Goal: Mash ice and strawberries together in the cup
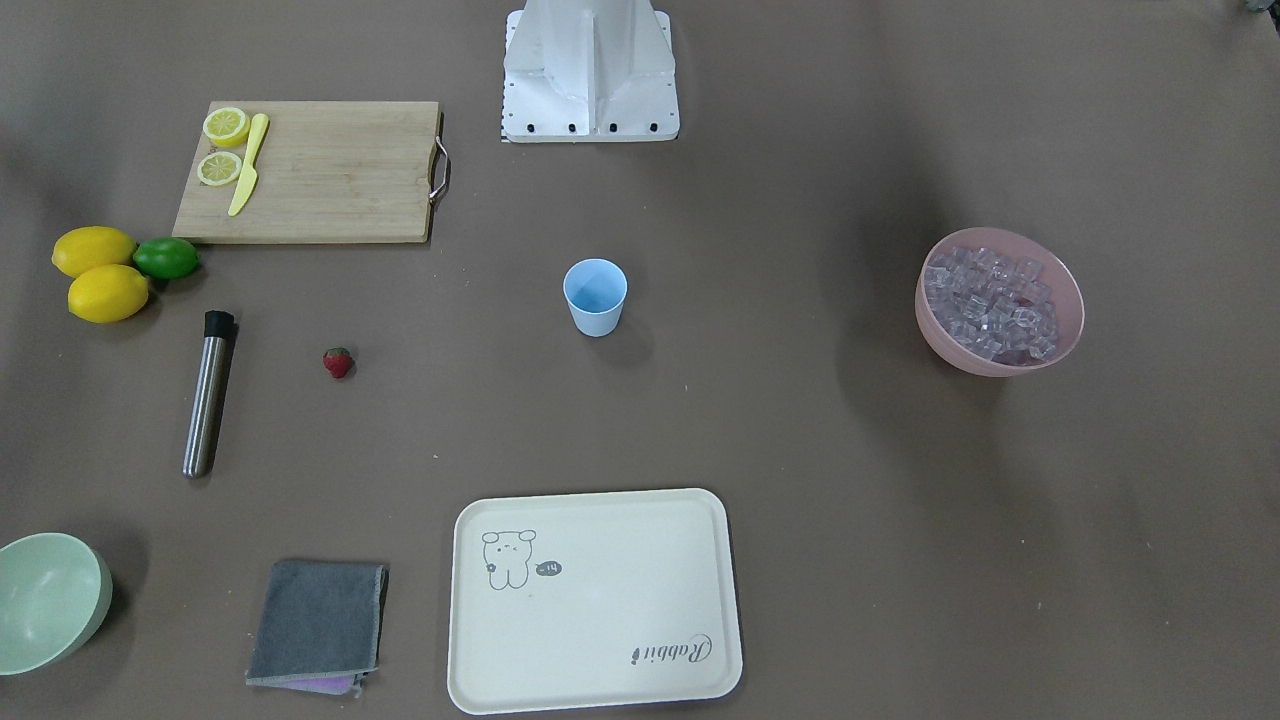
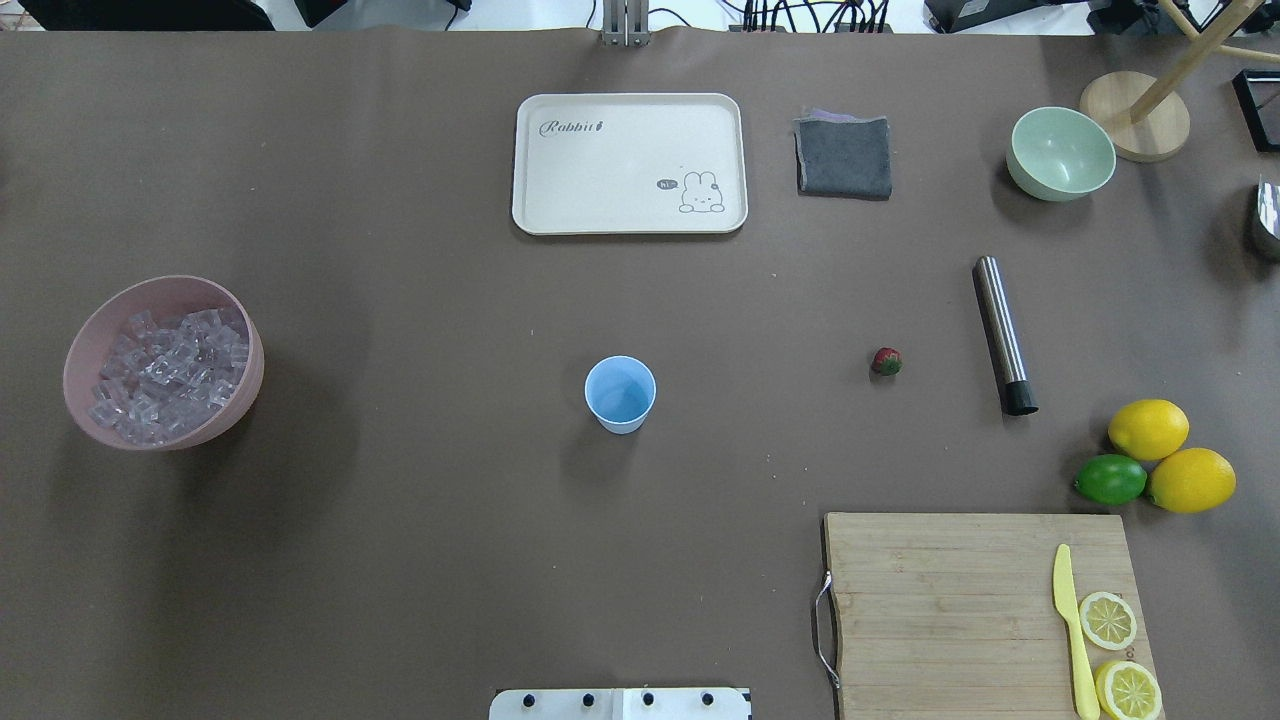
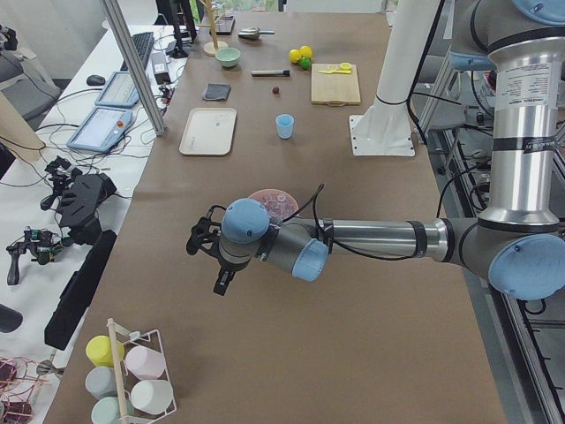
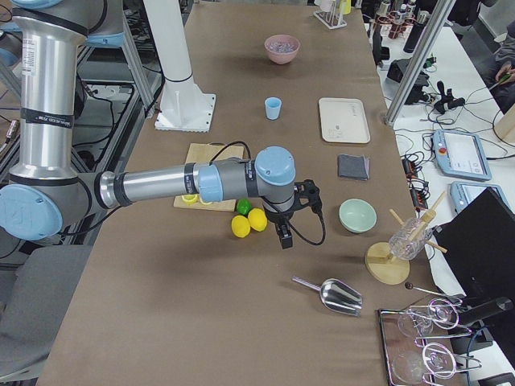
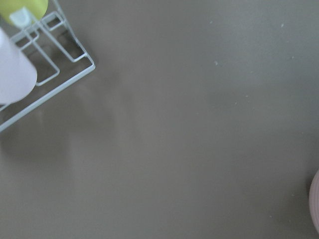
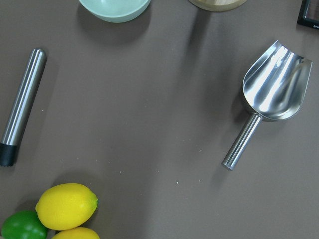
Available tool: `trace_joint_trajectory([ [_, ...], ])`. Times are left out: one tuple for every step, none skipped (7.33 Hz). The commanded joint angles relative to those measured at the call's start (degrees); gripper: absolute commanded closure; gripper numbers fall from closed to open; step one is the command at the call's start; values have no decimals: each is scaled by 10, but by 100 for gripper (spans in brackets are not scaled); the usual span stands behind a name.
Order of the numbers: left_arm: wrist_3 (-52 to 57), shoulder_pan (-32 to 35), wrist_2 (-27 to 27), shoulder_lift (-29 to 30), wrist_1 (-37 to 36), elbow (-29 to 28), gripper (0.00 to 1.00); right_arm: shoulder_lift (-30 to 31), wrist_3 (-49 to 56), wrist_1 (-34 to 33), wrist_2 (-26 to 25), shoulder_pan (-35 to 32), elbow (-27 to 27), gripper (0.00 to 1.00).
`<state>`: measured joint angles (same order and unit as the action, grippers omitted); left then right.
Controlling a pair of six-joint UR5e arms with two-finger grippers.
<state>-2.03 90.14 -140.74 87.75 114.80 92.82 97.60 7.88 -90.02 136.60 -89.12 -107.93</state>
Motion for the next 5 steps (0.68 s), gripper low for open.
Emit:
trace_joint_trajectory([
  [-3, -13, -1, 1, 17, 6, 0, -5, -39, 2, 1, 0, -5, 0],
  [-31, -35, 0, 1, 25, 17, 0, -6, -66, 2, 2, 3, -9, 1],
  [-109, -82, 19, 0, 28, 51, 1, -6, -84, 2, 3, 4, -19, 1],
  [-159, -136, 49, 0, 31, 77, 1, -3, -84, 2, 3, 4, -22, 1],
  [-177, -181, 86, 1, 32, 97, 1, -3, -83, 3, 3, 4, -24, 0],
])
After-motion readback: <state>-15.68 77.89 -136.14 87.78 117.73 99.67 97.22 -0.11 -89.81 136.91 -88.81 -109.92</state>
